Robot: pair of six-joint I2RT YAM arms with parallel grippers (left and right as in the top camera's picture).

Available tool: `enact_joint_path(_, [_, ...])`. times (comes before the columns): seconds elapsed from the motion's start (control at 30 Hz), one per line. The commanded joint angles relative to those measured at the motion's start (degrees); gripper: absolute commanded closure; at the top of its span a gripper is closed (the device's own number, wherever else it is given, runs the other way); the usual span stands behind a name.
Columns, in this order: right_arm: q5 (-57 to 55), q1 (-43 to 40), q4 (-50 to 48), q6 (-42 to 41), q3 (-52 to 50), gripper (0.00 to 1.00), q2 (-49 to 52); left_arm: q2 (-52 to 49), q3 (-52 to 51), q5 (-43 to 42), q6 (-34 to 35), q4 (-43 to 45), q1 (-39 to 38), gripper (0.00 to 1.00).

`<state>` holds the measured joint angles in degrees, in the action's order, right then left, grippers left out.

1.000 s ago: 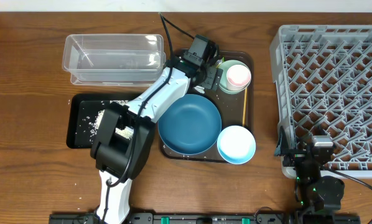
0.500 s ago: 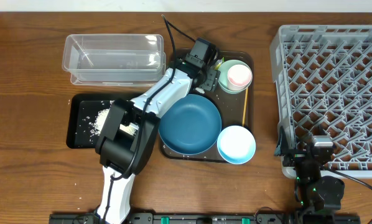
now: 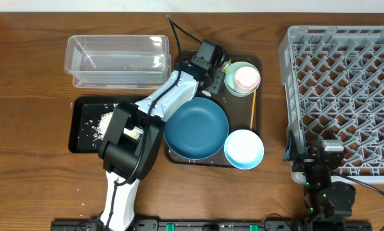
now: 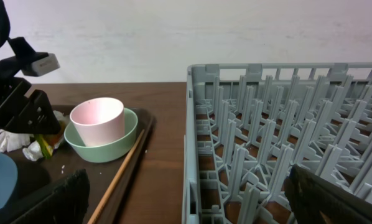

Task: Sort waste into correct bins and load items into the dishwasher rack
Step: 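Lower the left gripper onto the yellow-green snack wrapper and grasp it, then carry the wrapper left and drop it into the clear plastic bin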

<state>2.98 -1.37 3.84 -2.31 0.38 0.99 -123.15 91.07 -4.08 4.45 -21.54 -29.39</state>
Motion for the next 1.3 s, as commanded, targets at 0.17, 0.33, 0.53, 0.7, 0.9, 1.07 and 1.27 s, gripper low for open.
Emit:
enact_joint_path(0.17, [0.0,-0.3,0.2,0.7,-0.1,0.01,-0.2,-1.2,-1.0,0.7,-0.2,0.0,0.2,0.48])
enact_joint_path(0.33, [0.0,-0.3,0.2,0.7,-0.1,0.01,-0.2,-1.2,-1.7,0.7,-0.2,0.1,0.1,0.57])
enact_joint_path(0.53, [0.0,-0.3,0.2,0.7,-0.1,0.01,-0.2,-1.2,-2.0,0.6,-0.1,0.2,-0.2,0.63])
enact_joint_path(0.7, [0.0,-0.3,0.2,0.7,-0.1,0.01,-0.2,-1.0,-2.0,0.6,-0.1,1.0,-0.8,0.74])
enact_joint_path(0.9, [0.0,-0.3,0.2,0.7,-0.1,0.01,-0.2,0.8,-2.0,0.5,-0.1,1.3,-1.5,0.81])
enact_joint_path(1.07, [0.0,-0.3,0.2,0.7,-0.1,0.01,-0.2,3.0,-2.0,0.5,0.0,1.1,-1.6,0.94])
enact_joint_path(1.27, [0.0,-0.3,0.2,0.7,-0.1,0.01,-0.2,7.5,-2.0,0.4,0.5,1.1,-1.6,0.94])
